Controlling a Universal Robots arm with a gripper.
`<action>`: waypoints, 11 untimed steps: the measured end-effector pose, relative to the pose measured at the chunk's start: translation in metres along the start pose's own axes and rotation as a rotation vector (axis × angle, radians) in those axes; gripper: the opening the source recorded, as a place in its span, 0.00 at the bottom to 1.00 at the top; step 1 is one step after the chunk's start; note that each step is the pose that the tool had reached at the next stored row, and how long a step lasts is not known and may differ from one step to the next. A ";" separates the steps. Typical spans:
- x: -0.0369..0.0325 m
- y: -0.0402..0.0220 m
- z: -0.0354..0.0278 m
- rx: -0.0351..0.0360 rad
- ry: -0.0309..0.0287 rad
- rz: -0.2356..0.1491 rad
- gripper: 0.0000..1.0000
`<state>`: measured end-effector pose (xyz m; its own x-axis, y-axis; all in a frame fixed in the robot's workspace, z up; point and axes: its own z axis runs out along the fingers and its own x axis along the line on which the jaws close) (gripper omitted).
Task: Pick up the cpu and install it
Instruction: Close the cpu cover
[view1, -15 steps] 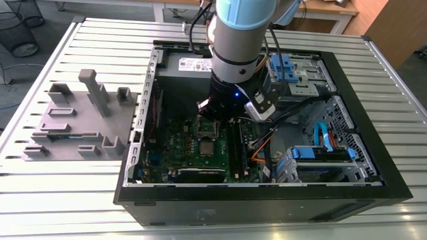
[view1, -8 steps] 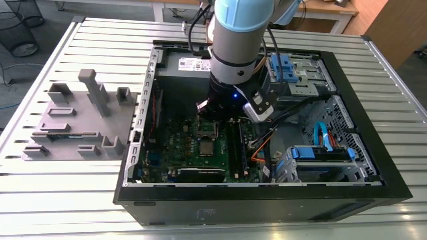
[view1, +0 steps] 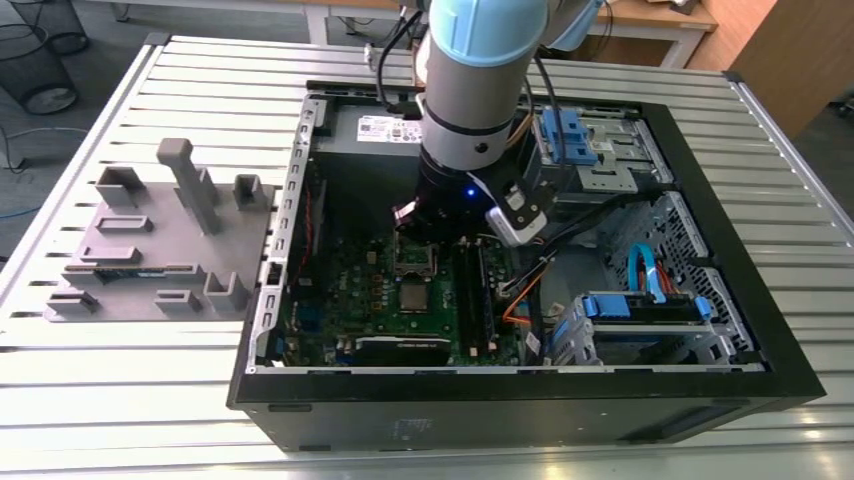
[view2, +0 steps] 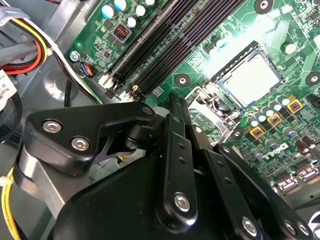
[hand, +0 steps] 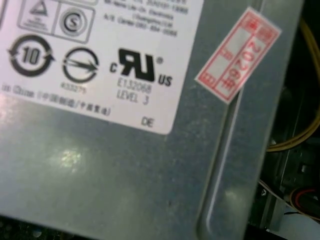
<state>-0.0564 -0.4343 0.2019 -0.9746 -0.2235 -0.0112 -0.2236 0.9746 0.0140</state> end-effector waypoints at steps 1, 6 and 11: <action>0.0002 0.0000 0.0001 0.0001 0.0000 0.000 0.11; 0.0014 0.0005 0.0003 -0.0001 -0.0005 0.000 0.11; 0.0030 0.0008 0.0003 0.0003 -0.0020 0.000 0.11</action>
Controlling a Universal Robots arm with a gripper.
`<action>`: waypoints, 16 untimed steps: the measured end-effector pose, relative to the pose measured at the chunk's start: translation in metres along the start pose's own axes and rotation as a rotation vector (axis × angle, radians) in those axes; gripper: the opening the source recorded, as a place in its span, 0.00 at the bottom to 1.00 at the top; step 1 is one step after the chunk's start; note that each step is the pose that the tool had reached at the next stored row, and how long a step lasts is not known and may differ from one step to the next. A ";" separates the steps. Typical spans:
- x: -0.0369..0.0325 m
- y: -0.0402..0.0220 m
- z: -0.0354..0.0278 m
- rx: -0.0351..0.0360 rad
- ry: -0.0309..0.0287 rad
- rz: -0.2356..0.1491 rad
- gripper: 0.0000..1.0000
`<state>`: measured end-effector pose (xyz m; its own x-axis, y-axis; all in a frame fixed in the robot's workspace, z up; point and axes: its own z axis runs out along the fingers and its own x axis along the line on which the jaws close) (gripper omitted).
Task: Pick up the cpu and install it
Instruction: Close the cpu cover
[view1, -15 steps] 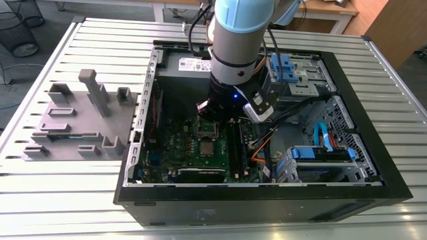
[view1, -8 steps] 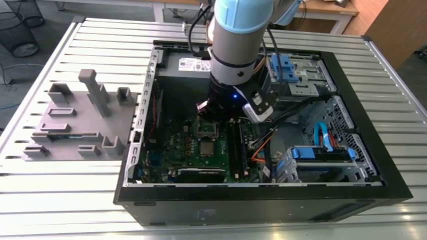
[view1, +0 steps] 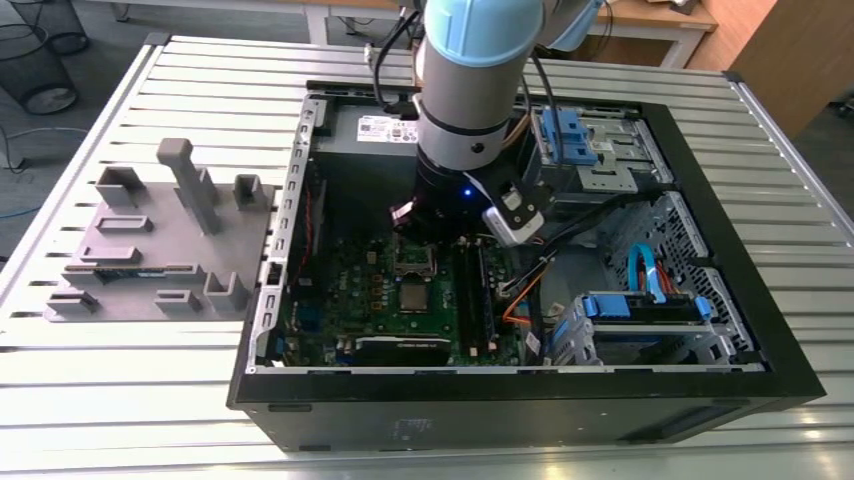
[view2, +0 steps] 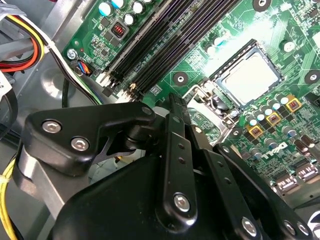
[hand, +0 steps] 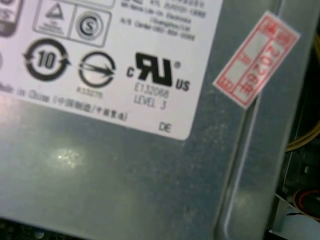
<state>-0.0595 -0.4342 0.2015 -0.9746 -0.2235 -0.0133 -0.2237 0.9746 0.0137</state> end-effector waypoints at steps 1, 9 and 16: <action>0.0002 0.0000 0.0000 0.0001 -0.0002 0.000 0.11; 0.0003 0.0002 -0.0059 0.0099 0.0021 0.000 0.11; 0.0004 -0.0002 -0.0100 0.0171 0.0039 0.000 0.11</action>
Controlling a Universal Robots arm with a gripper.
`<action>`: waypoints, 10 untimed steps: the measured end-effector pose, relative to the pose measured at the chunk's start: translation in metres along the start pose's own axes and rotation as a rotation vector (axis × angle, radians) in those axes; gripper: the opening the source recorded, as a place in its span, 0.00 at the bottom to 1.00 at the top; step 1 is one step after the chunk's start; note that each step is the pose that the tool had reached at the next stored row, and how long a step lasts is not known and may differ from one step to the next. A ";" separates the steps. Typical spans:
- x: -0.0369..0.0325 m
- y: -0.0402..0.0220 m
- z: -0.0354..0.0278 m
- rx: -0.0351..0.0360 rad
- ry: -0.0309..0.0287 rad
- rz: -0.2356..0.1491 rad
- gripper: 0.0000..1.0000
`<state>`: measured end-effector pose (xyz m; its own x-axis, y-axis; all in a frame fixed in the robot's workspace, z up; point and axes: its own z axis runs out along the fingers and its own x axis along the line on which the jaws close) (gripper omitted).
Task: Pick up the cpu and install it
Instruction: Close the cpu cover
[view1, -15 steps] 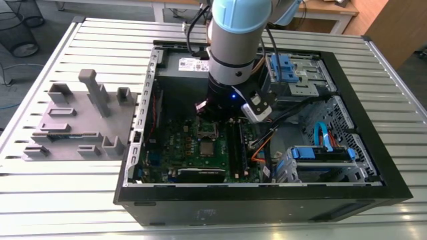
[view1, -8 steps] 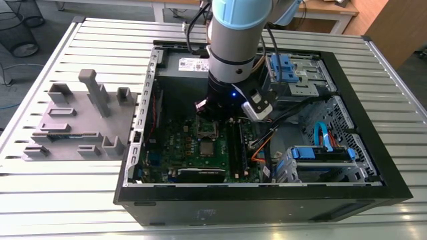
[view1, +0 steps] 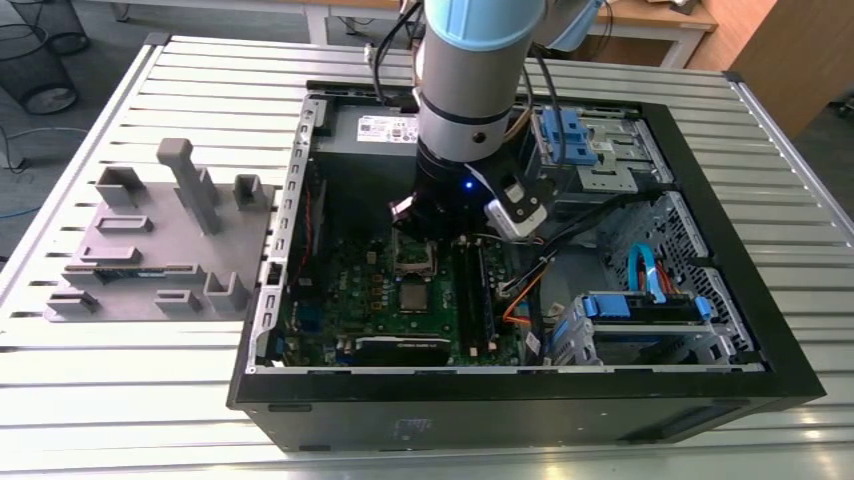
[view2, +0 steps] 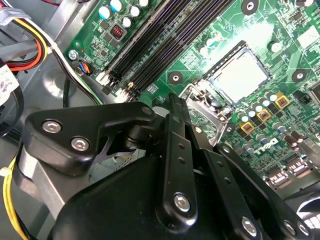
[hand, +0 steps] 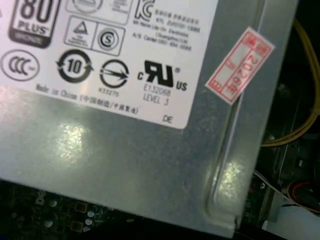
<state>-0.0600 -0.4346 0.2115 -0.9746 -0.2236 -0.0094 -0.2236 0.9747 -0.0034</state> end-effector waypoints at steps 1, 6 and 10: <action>0.0000 0.0000 -0.0002 -0.0001 -0.0002 0.000 0.11; -0.0021 -0.0005 0.0000 -0.0004 -0.0001 0.000 0.11; -0.0043 -0.0010 0.0006 -0.0061 -0.0014 0.000 0.11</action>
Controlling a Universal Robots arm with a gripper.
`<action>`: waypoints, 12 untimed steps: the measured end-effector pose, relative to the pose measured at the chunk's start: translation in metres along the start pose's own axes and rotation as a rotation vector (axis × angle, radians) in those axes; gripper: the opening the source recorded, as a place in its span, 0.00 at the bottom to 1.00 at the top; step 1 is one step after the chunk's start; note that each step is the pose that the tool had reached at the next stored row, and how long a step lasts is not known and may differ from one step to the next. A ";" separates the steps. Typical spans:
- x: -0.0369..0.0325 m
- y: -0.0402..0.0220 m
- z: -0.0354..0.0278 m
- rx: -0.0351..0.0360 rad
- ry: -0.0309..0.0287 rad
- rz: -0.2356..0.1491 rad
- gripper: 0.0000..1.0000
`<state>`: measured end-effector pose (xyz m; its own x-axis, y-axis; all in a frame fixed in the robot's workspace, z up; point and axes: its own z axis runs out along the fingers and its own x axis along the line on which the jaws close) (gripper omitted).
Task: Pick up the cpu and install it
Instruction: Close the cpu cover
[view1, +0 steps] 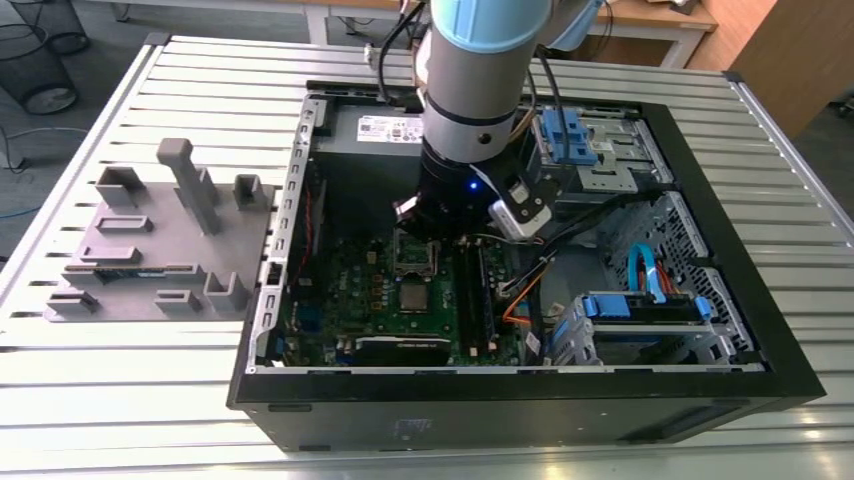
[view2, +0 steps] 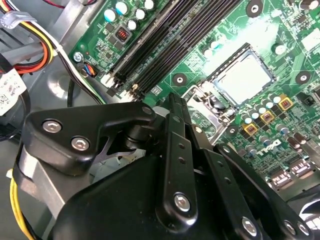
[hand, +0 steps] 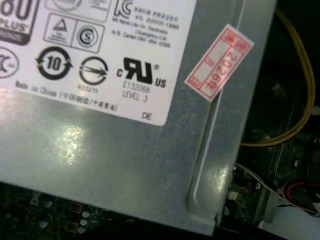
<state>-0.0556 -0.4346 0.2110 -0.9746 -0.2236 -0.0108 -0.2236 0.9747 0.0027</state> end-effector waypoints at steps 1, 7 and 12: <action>-0.0003 0.0002 0.0003 -0.0023 -0.0007 0.000 0.11; -0.0058 0.0015 0.0019 -0.0092 -0.0028 0.000 0.11; -0.0097 0.0021 0.0043 -0.0088 -0.0025 0.000 0.11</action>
<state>-0.0466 -0.4304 0.2068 -0.9747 -0.2233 -0.0133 -0.2235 0.9746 0.0115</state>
